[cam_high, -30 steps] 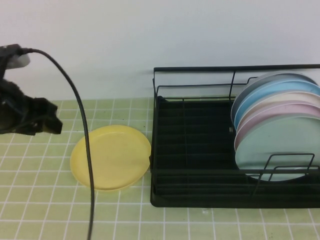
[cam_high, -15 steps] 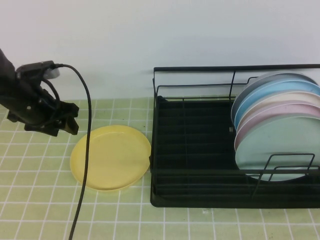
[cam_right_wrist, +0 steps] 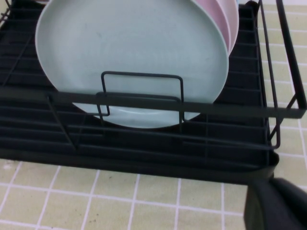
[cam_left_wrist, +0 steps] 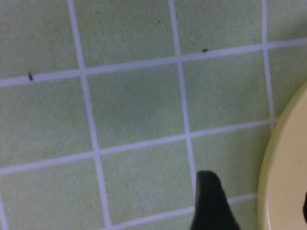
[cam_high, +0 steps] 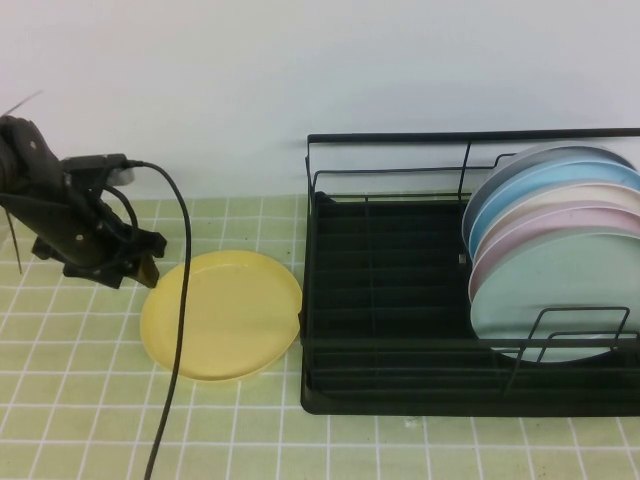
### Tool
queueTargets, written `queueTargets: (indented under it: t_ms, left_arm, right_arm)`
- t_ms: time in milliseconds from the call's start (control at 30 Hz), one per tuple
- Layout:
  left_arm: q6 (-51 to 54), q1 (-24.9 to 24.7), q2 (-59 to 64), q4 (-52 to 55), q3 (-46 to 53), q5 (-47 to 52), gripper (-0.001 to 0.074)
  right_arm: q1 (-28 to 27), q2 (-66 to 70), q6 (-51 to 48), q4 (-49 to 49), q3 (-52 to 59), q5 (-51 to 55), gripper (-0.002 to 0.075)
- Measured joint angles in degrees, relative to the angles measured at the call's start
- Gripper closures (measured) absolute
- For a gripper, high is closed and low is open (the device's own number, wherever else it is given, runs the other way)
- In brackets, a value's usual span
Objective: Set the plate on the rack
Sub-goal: Pick up the plate from the table
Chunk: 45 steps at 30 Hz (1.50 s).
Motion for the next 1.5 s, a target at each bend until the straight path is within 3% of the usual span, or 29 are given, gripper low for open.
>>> queueTargets:
  t_ms: [500,633,767,800,1167,1500]
  left_arm:
    - [1.8,-2.5,4.6,1.2,0.0,-0.8,0.0374]
    - [1.7,-2.5,4.6,2.1,0.0,-0.4,0.0493]
    - [1.7,-2.5,4.6,2.8,0.0,-0.2,0.0717]
    - [1.7,-2.5,4.6,2.8,0.0,-0.3,0.0734]
    - [1.7,-2.4,0.9,4.8,-3.4,0.4,0.0734]
    - [1.2,0.7,-9.3,3.9,-9.2,-0.7,0.0734]
  right_arm:
    - [0.0,0.0,0.0,0.0,0.0,-2.4,0.0716]
    - [0.0,0.0,0.0,0.0,0.0,-2.4,0.0716]
    - [0.0,0.0,0.0,0.0,0.0,-2.4,0.0716]
    - [0.0,0.0,0.0,0.0,0.0,-2.4,0.0715]
    - [0.0,0.0,0.0,0.7,0.0,-1.2,0.0716]
    - [0.0,0.0,0.0,0.7,0.0,0.0,0.0716]
